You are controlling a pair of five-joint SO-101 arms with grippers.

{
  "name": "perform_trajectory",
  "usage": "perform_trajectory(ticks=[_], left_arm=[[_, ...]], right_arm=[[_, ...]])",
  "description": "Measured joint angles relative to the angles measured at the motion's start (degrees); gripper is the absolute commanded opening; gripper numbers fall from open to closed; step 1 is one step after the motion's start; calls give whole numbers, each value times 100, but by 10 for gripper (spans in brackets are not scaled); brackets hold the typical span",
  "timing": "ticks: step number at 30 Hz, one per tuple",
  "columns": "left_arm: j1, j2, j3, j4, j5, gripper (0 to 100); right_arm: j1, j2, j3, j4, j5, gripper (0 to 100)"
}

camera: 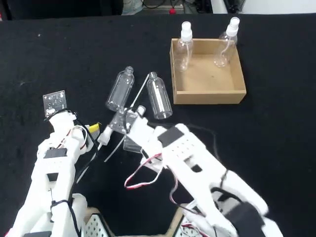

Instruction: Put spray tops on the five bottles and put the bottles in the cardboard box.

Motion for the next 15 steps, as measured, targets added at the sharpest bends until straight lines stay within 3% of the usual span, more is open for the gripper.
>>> perform_trajectory(ticks=[3, 9, 15], left_arm=[[0, 0, 0, 0, 0, 289], [0, 0, 0, 0, 0, 289], [0, 0, 0, 0, 0, 289]], right_arm=[[0, 431, 0, -141, -18, 318], [9, 501, 0, -176, -18, 58], [738, -369, 0, 176, 0, 16]])
